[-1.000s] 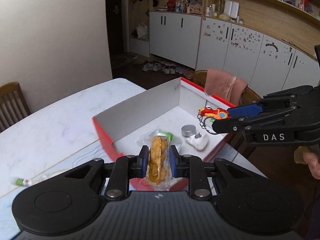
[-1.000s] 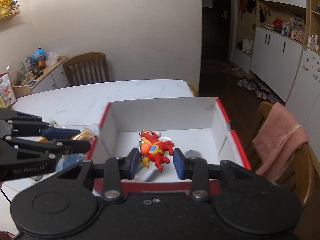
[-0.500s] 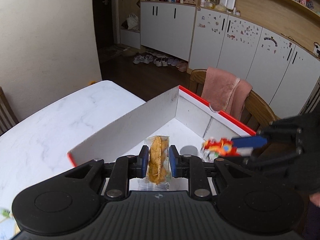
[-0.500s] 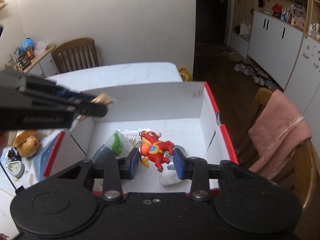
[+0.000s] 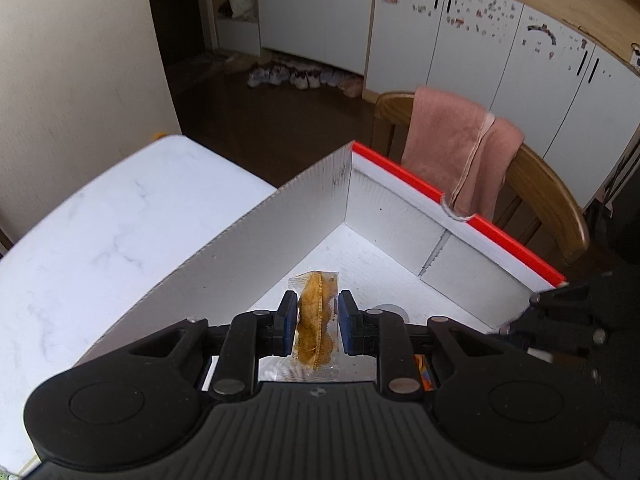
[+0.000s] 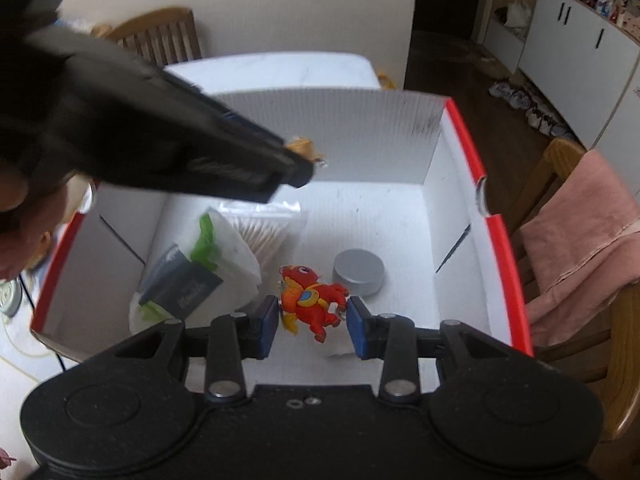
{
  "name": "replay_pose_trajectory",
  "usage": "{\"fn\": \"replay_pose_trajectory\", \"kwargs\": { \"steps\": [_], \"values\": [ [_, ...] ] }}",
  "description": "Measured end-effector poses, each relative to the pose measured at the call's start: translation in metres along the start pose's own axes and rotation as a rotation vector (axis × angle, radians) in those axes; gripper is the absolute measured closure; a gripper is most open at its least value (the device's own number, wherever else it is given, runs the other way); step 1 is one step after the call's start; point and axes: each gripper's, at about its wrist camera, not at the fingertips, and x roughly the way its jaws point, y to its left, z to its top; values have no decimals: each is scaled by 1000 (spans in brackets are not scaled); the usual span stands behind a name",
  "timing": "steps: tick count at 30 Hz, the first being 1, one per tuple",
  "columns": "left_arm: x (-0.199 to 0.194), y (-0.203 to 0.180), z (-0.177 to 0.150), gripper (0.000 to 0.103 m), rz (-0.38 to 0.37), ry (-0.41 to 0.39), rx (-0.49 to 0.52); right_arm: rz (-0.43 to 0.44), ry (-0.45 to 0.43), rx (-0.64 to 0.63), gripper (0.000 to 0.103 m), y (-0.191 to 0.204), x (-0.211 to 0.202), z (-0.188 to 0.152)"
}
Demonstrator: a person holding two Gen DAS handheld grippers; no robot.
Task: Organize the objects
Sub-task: 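Carry the cookie packet and dragon keychain into the shoebox and release both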
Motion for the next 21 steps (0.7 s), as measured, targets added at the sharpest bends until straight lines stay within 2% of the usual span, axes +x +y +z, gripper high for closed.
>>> {"fn": "replay_pose_trajectory", "kwargs": {
  "steps": [11,21],
  "values": [
    [52,-7,4,82,-8,139,24,0,113,-53,68,3,24,1],
    [79,-8,4,82,-10,255,10,14,129,-45,67,6,28,1]
  ]
}}
